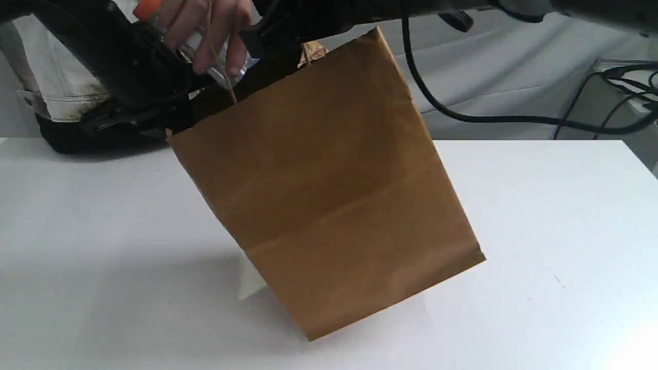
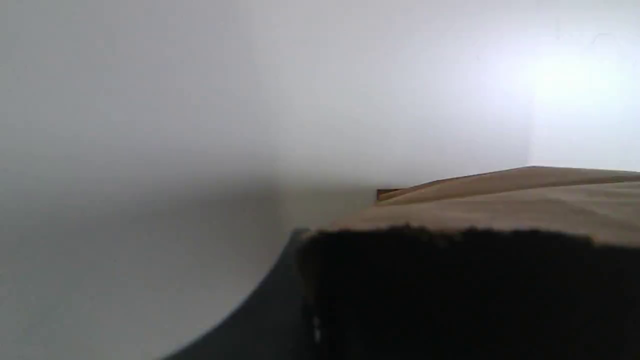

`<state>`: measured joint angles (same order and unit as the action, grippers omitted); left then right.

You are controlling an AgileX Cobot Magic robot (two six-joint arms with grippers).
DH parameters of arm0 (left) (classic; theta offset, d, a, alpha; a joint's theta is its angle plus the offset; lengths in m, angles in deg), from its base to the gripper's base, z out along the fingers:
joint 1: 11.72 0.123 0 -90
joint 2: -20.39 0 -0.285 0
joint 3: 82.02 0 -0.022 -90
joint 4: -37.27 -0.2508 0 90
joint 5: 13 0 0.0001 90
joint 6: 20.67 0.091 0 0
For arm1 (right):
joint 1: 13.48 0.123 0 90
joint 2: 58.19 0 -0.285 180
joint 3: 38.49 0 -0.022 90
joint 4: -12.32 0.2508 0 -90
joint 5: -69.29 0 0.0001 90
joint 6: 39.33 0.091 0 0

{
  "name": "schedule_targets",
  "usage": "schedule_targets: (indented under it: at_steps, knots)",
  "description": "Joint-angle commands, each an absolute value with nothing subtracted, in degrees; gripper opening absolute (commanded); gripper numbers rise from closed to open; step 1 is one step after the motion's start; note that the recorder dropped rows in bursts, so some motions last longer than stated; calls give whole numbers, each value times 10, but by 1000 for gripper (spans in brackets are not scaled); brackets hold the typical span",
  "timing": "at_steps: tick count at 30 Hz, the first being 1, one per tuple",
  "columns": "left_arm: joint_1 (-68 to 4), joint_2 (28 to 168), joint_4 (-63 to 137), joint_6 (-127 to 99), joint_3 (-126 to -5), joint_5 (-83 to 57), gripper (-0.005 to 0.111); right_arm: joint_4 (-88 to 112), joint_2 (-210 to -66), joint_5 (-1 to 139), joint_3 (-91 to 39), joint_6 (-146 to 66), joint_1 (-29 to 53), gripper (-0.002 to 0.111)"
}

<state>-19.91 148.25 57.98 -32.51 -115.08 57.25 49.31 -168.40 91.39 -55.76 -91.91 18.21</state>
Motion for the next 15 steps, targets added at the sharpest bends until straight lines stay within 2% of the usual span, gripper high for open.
schedule_targets:
  at_steps: [1,15]
  knots:
    - [-197,1475,585,-323,-1150,570,0,489,-1684,913,-560,-911,172,0]
    - [-197,1475,578,-307,-1150,570,0,489,-1681,939,-560,-902,166,0]
